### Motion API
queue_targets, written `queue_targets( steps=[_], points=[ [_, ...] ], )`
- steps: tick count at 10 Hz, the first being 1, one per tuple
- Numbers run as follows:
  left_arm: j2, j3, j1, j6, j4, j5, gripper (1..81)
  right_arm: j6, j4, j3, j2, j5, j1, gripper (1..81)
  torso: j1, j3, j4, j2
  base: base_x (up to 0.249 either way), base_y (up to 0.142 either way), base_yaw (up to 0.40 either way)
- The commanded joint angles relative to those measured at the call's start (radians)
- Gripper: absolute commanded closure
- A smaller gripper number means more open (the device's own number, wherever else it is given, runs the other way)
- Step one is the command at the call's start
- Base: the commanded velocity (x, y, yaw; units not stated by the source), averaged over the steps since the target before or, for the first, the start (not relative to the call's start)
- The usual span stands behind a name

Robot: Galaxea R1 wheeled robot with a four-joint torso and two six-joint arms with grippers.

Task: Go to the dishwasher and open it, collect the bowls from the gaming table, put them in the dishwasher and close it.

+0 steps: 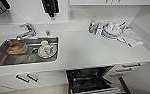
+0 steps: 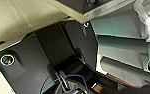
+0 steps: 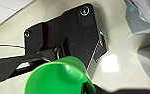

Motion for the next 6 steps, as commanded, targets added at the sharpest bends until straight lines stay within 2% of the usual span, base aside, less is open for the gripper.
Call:
queue_targets(
  steps=[1,6],
  points=[
    [-0.035,-0.085,0.135,0.0,0.176,-0.144,1.0,0.007,0.031,0.273,-0.307,-0.021,0.078,81.1,0.0,0.0,0.0,0.0,0.0,0.0,0.0],
    [-0.018,-0.309,0.31,0.01,0.182,-0.366,1.0,0.069,0.034,0.517,-0.508,-0.029,0.293,81.1,0.0,0.0,0.0,0.0,0.0,0.0,0.0]
  ],
)
